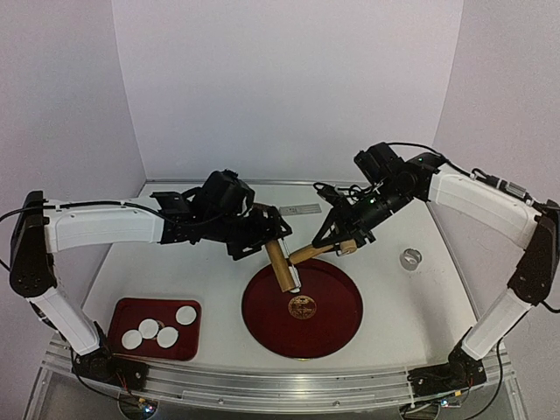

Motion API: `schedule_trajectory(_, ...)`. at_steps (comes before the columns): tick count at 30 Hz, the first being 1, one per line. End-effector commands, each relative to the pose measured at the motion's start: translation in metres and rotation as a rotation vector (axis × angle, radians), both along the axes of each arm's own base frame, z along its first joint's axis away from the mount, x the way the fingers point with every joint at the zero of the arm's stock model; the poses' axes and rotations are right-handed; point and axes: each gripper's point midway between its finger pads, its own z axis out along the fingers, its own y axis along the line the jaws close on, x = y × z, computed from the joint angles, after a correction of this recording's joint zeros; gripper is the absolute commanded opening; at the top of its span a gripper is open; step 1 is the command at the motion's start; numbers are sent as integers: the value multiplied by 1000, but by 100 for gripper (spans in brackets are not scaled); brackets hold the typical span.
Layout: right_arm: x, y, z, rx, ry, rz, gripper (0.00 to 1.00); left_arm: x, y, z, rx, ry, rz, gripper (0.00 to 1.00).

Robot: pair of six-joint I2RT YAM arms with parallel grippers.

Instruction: Roll out the dumpling wrappers from the dough

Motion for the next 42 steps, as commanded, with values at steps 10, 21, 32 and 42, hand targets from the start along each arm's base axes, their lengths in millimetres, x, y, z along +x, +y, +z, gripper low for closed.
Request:
schedule_trajectory(10, 70, -56, -76, -339, 115, -268, 0, -16, 47, -116, 446, 178, -88, 92)
schedule_trajectory(21, 68, -39, -79, -259, 173, -186, 0, 8, 9, -52, 62, 113, -89, 98)
schedule_trajectory(32, 46, -24, -71, -204, 156, -66, 0, 45, -30, 6, -173, 71, -126, 99)
schedule_trajectory(42, 52, -30, -61, -247, 136, -143, 0, 45, -1, -24, -45, 162, -6, 99)
